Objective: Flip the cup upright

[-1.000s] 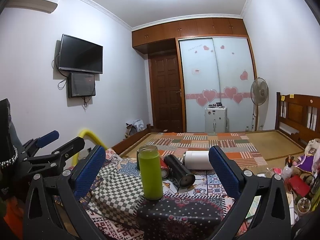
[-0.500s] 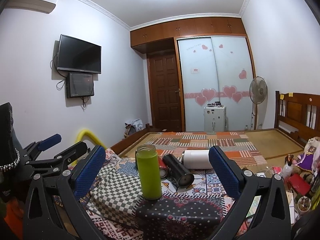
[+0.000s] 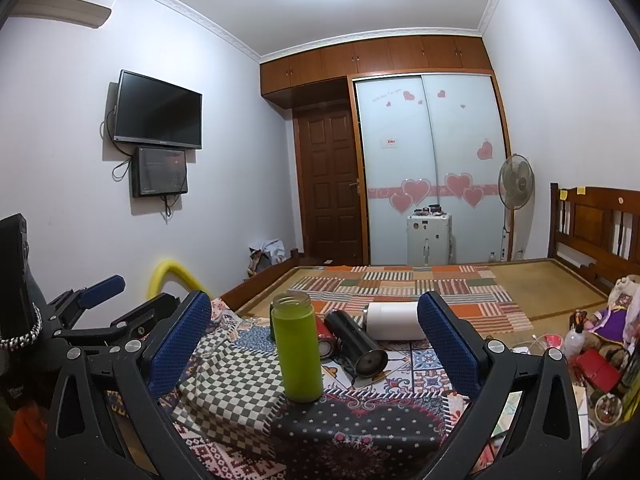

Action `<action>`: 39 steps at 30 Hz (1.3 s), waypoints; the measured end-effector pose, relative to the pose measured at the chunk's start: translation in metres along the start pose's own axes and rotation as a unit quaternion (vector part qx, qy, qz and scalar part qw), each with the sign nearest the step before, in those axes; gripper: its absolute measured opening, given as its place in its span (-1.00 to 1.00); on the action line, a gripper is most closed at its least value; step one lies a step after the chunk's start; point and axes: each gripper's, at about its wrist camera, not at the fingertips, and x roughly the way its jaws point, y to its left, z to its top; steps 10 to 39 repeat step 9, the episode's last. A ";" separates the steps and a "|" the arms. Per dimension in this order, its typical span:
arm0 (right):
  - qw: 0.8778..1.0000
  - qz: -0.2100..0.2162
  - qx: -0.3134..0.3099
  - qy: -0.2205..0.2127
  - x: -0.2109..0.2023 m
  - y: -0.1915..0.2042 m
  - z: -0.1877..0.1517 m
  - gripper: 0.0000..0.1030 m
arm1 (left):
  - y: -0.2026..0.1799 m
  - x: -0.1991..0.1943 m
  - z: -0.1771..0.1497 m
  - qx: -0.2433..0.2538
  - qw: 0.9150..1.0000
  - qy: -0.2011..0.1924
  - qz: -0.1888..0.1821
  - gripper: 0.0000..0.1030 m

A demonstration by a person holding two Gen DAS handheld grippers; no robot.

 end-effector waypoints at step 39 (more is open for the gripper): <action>1.000 0.000 -0.001 0.000 0.000 0.001 0.001 1.00 | 0.001 -0.001 0.002 -0.001 1.000 0.002 -0.001 1.00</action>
